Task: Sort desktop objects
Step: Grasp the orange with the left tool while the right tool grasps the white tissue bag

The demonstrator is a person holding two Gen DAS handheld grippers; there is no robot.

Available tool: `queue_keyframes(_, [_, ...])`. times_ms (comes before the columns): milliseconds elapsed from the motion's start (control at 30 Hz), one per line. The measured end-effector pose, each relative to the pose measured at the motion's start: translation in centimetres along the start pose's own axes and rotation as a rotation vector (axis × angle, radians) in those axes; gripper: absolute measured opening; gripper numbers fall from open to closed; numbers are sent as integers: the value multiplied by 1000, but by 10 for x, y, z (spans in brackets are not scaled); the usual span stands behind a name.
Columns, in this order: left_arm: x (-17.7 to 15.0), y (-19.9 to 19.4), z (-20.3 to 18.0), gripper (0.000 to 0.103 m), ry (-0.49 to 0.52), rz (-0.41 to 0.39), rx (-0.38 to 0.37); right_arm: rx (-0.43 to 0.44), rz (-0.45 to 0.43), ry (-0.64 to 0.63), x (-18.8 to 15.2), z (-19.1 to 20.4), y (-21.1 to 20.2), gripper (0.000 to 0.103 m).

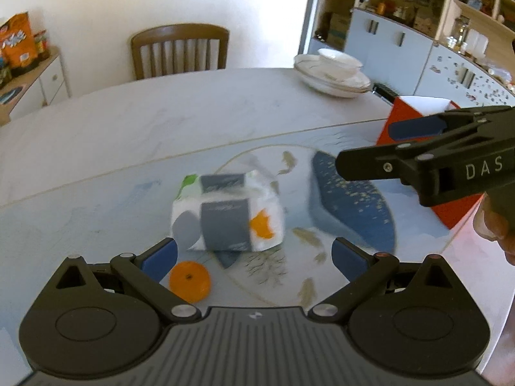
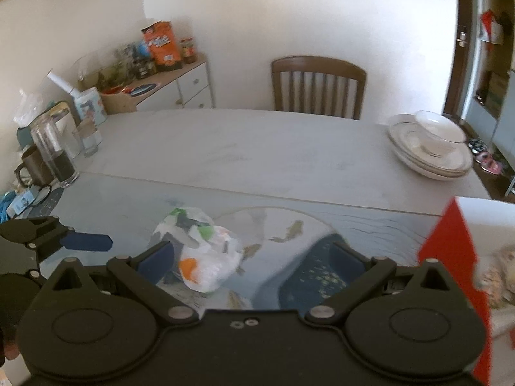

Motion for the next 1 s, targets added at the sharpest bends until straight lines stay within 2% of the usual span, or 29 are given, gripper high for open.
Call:
queue_keyframes(433, [-27,24,38,102,-65,38,72,54,97,-86,0,25,64,102])
queue_keyframes(733, [-41,37,44,102,-87,50,65,77,168,-107,-6,32,107,102])
queue_keyframes(1000, [-44,41,41,102,-79,44,59,93,192,-141,-10,39,131,102])
Point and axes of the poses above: each gripper's, at about its wrist camera, not at the fingertips, and y roughly the way its jaws point, z to its left, x to its top, the point moved 1 cm from there along y, roughly the way its jaws point, and after that the axes turned 12 degrees about y, right-handed, at the moved point
